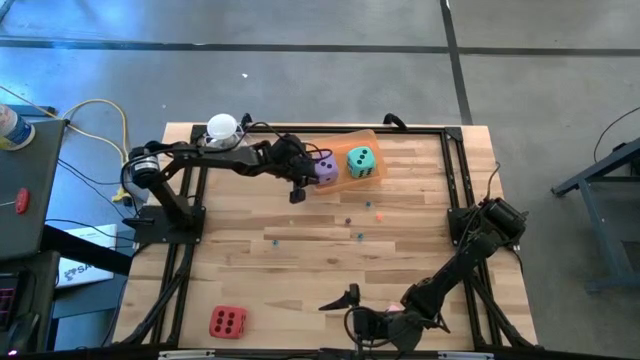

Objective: Pick & Place Dice
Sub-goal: Put the small blue die into the orange bin, then put the big pink die into the orange bin

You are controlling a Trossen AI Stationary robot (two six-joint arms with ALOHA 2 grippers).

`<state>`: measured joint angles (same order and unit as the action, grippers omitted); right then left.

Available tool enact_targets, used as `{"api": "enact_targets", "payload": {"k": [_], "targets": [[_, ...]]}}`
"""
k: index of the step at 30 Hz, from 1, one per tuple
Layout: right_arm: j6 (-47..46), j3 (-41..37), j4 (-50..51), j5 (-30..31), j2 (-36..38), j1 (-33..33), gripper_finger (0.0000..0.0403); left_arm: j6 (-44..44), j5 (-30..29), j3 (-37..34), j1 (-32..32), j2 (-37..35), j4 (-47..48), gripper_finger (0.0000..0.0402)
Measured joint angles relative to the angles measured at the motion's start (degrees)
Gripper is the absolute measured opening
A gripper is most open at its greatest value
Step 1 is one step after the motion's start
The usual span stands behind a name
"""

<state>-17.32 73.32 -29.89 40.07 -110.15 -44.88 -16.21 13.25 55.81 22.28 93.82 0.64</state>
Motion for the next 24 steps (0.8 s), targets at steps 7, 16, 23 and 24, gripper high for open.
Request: {"api": "enact_targets", "payload": {"k": [7, 16, 23, 24], "targets": [[-0.6, 0.0, 0.1, -0.1, 0.0, 0.0, 0.04, 4.1, 0.6, 0.0, 0.2, 4.2, -4.4, 0.0055], [-0.6, 0.0, 0.9, -0.2, 0.0, 0.0, 0.04, 3.0, 0.3, 0.0, 0.5, 5.7, -6.0, 0.0109], [-0.6, 0.0, 1.3, -0.2, 0.0, 0.0, 0.04, 3.7, 0.4, 0.0, 0.2, 5.3, -6.3, 0.0163], [-0.6, 0.0, 1.3, -0.2, 0.0, 0.0, 0.04, 4.0, 0.3, 0.0, 0.1, 4.9, -5.9, 0.017]]}}
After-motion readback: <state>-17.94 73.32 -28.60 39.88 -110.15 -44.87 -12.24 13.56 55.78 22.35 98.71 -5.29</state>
